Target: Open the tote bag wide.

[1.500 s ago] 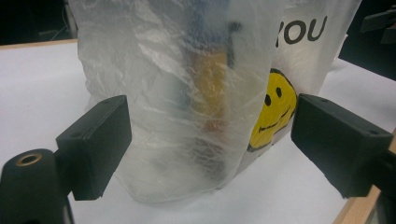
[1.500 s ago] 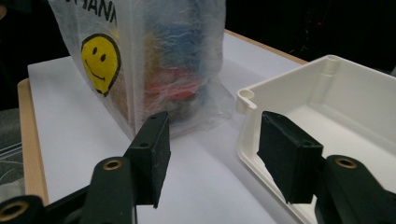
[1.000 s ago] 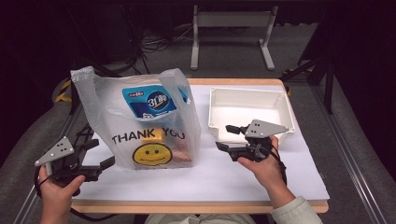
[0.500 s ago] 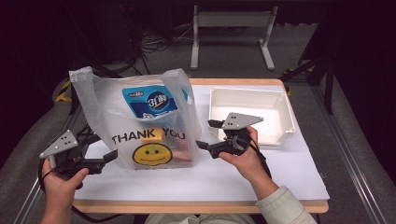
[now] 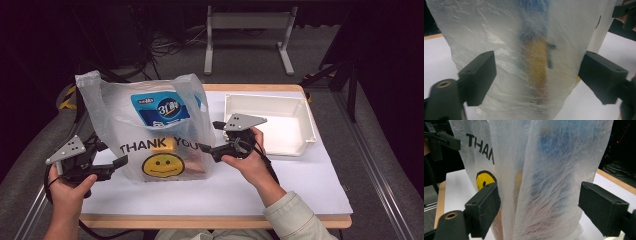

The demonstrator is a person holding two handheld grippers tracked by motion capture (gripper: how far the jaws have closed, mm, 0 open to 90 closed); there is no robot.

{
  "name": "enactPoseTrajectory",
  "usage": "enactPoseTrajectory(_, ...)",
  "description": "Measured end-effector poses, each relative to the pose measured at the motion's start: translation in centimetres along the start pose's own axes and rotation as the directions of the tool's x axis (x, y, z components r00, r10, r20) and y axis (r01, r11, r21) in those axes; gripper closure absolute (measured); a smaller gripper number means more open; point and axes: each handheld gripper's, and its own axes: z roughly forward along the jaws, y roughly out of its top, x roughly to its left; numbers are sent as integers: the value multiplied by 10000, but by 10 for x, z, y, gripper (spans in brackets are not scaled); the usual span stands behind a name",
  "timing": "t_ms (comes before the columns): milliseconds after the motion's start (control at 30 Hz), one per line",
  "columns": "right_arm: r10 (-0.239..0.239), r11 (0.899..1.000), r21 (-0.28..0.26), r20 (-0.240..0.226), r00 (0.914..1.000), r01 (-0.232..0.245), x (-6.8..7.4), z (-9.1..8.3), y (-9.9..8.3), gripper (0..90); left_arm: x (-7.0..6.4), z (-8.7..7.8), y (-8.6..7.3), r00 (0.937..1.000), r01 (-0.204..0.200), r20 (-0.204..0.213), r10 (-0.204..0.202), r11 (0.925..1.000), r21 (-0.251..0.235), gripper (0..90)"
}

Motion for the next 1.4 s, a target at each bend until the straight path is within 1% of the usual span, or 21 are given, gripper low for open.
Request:
enactPoseTrajectory(33,30,10000,-59,31,10000,-30,-2,1,0,234,1,1,1,10000,-48,-76,47,10000,-66,207)
enactPoseTrajectory(167,220,9997,-140,3,9998,-220,-5,2,0,248,3,2,1,9999,-70,-140,68,9999,-126,217)
enactPoseTrajectory(300,177,9997,-138,67,9998,-176,-6,2,1,297,4,3,1,9997,-182,-158,180,9998,-115,293)
enactPoseTrajectory(367,151,9999,-86,135,9998,-149,-7,2,2,334,5,2,1,9995,-273,-142,271,9996,-91,371)
enactPoseTrajectory(400,155,9998,-83,155,9998,-154,-7,2,2,364,5,2,1,9995,-273,-142,271,9996,-91,405)
enactPoseTrajectory(467,147,9998,-112,257,9996,-145,-9,1,2,436,6,2,1,9995,-299,-132,298,9995,-64,506)
enactPoseTrajectory(500,147,9998,-112,257,9996,-145,-9,1,2,436,6,1,1,9994,-337,-101,337,9994,-30,506)
enactPoseTrajectory(567,207,9997,-103,360,9991,-203,-11,-1,2,490,6,1,0,9988,-468,-161,468,9989,2,601)
enactPoseTrajectory(633,266,9996,-67,468,9986,-263,-13,-1,1,523,7,0,0,9987,-485,-146,486,9988,63,689)
enactPoseTrajectory(700,296,9996,-52,527,9982,-293,-14,-1,1,539,7,0,0,9986,-499,-150,500,9987,86,758)
enactPoseTrajectory(733,323,9995,-46,560,9979,-321,-15,-2,1,558,7,0,0,9985,-503,-189,505,9986,137,758)
enactPoseTrajectory(767,343,9994,4,618,9975,-344,-15,-2,0,579,8,0,0,9985,-513,-191,516,9986,157,804)
enactPoseTrajectory(833,347,9994,71,695,9970,-353,-16,-3,0,614,8,0,-1,9981,-561,-233,566,9982,191,859)
enactPoseTrajectory(933,330,9994,121,678,9972,-339,-17,-3,-1,658,7,0,-2,9986,-486,-214,489,9987,167,896)
enactPoseTrajectory(967,306,9994,118,659,9974,-314,-17,-3,-1,683,7,0,-3,9989,-426,-184,429,9990,139,899)
enactPoseTrajectory(1033,232,9997,80,630,9977,-238,-17,-4,-2,729,7,-1,-4,9987,-470,-198,475,9987,212,900)
enactPoseTrajectory(1100,216,9997,86,623,9978,-222,-17,-4,-2,744,7,-1,-5,9987,-490,-152,493,9986,193,900)
enactPoseTrajectory(1200,220,9996,180,659,9976,-233,-19,-3,-3,807,8,0,-6,9988,-471,-93,473,9987,216,900)
enactPoseTrajectory(1400,346,9989,304,657,9972,-366,-22,-1,-6,849,11,4,-10,9991,-401,-93,405,9984,409,900)
